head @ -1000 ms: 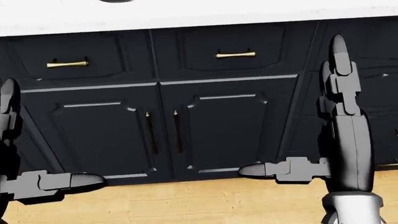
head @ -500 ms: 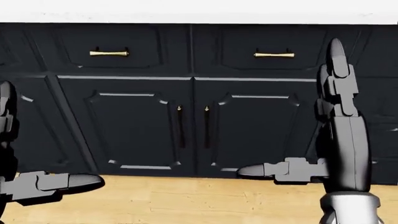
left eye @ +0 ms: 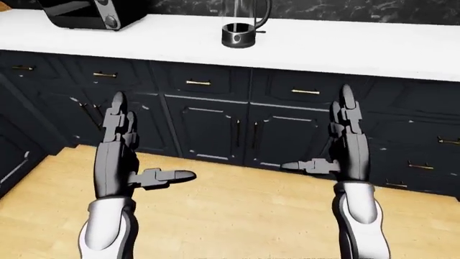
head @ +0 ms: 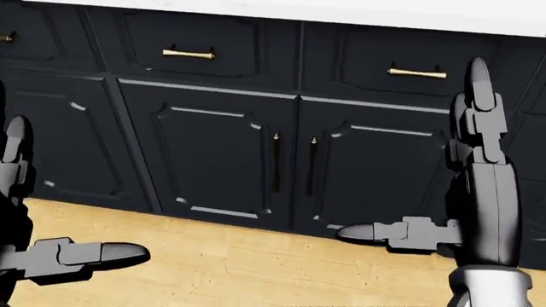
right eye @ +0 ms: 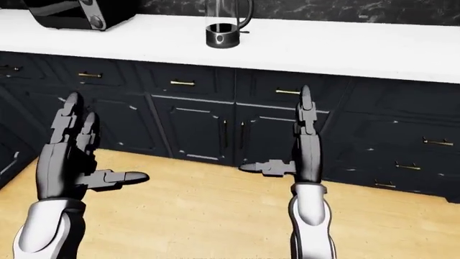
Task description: Press down the lever to turn on the electric kettle.
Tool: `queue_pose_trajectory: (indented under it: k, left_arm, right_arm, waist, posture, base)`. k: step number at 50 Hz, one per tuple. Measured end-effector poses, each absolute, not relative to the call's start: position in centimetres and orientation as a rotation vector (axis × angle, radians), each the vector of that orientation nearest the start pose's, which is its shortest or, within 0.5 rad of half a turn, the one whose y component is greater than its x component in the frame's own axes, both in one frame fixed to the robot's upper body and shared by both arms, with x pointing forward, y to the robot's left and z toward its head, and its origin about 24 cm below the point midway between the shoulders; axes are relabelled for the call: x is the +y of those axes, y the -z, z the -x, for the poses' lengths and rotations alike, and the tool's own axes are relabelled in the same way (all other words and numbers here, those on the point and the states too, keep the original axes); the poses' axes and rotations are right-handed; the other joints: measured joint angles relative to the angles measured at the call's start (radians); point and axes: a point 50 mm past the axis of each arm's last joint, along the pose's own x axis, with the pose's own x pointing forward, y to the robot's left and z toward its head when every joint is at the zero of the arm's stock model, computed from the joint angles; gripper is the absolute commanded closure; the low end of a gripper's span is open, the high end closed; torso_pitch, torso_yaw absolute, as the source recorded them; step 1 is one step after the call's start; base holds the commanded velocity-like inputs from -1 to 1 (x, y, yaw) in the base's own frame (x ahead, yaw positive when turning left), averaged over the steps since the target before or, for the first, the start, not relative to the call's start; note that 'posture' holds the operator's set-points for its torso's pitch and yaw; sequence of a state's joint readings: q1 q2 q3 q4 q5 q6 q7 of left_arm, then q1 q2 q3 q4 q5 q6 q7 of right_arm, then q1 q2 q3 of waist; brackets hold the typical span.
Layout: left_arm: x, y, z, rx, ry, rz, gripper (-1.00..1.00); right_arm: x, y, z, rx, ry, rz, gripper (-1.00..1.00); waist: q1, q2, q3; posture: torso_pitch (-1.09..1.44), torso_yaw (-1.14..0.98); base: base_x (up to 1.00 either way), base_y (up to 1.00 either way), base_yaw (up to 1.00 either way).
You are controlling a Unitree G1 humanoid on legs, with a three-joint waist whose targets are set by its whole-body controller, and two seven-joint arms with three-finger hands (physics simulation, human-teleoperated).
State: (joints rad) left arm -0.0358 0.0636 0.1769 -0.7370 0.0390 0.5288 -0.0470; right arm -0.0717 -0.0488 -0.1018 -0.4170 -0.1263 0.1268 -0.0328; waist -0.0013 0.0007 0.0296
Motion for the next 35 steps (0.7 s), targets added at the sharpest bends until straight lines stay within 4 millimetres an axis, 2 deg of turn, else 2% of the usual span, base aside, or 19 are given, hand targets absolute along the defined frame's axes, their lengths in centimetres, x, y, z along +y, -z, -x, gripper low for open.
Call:
queue_pose_trajectory:
  k: [3,7,9,11,13,16,18,19,20,22,24,29,32,33,35]
  left_arm:
    - [19.1,-16.5,-22.2,-0.228,-0.150,-0.118,-1.00]
    - [19.1,-17.0,-22.0,-0.256,-0.151,-0.119,-1.00]
    - [18.7,-17.0,-22.1,-0.261,-0.134,-0.112,-1.00]
    - [18.6,-16.9,-22.1,-0.255,-0.121,-0.108,-1.00]
    - [18.7,-16.9,-22.2,-0.256,-0.121,-0.109,-1.00]
    - [18.8,-17.2,-22.2,-0.268,-0.126,-0.111,-1.00]
    - [18.8,-17.3,-22.2,-0.276,-0.127,-0.113,-1.00]
    - [18.9,-17.3,-22.2,-0.277,-0.131,-0.118,-1.00]
    - [19.1,-17.1,-22.3,-0.269,-0.137,-0.119,-1.00]
    - [19.4,-16.6,-22.3,-0.242,-0.154,-0.119,-1.00]
    - [19.4,-16.5,-22.3,-0.234,-0.157,-0.118,-1.00]
    - [19.2,-17.1,-22.3,-0.266,-0.147,-0.118,-1.00]
    - [19.2,-17.2,-22.3,-0.277,-0.146,-0.116,-1.00]
    - [19.0,-17.0,-22.4,-0.269,-0.136,-0.107,-1.00]
    - [18.6,-16.6,-22.4,-0.243,-0.117,-0.101,-1.00]
  right_arm:
    - [-17.5,-14.8,-24.8,-0.379,0.145,0.173,-1.00]
    - [-17.6,-15.2,-24.6,-0.407,0.149,0.179,-1.00]
    - [-17.9,-15.2,-24.5,-0.403,0.164,0.186,-1.00]
    - [-18.1,-14.9,-24.5,-0.388,0.177,0.190,-1.00]
    - [-18.2,-14.9,-24.5,-0.385,0.179,0.194,-1.00]
    - [-18.0,-15.2,-24.5,-0.402,0.175,0.198,-1.00]
    - [-17.9,-15.4,-24.5,-0.412,0.171,0.200,-1.00]
    - [-17.8,-15.4,-24.5,-0.415,0.166,0.195,-1.00]
    - [-17.6,-15.2,-24.5,-0.405,0.159,0.191,-1.00]
    - [-17.4,-14.7,-24.7,-0.379,0.143,0.191,-1.00]
    - [-17.5,-14.6,-24.7,-0.371,0.145,0.194,-1.00]
    - [-17.6,-15.4,-24.5,-0.413,0.157,0.202,-1.00]
    - [-17.5,-15.6,-24.5,-0.429,0.154,0.205,-1.00]
    - [-17.8,-15.5,-24.4,-0.423,0.163,0.211,-1.00]
    - [-18.2,-14.9,-24.5,-0.391,0.180,0.212,-1.00]
  waist:
    - [0.007,-0.015,0.021]
    - [0.005,-0.039,0.025]
    - [-0.002,-0.019,0.025]
    - [-0.003,-0.021,0.022]
    - [-0.001,-0.014,0.019]
    - [-0.003,0.023,0.026]
    - [-0.006,0.063,0.022]
    - [0.002,0.066,0.018]
    - [0.009,0.057,0.021]
    - [0.014,0.060,0.021]
    - [0.016,0.050,0.016]
    - [0.024,-0.004,0.015]
    - [0.026,-0.052,0.005]
    - [0.018,-0.039,0.010]
    - [0.005,-0.040,0.020]
  posture:
    - [0.00,0.00]
    - [0.00,0.00]
    - [0.00,0.00]
    - [0.00,0.00]
    - [0.00,0.00]
    - [0.00,0.00]
    - [0.00,0.00]
    - [0.00,0.00]
    - [0.00,0.00]
    - [0.00,0.00]
    - [0.00,0.00]
    - [0.00,0.00]
    - [0.00,0.00]
    - [0.00,0.00]
    - [0.00,0.00]
  base:
    - [0.25,0.00,0.00]
    - [0.25,0.00,0.00]
    - [0.25,0.00,0.00]
    - [0.26,0.00,0.00]
    - [0.26,0.00,0.00]
    - [0.27,0.00,0.00]
    - [0.27,0.00,0.00]
    - [0.29,0.00,0.00]
    - [0.30,0.00,0.00]
    - [0.28,0.00,0.00]
    - [0.30,0.00,0.00]
    - [0.29,0.00,0.00]
    - [0.30,0.00,0.00]
    - [0.30,0.00,0.00]
    - [0.30,0.00,0.00]
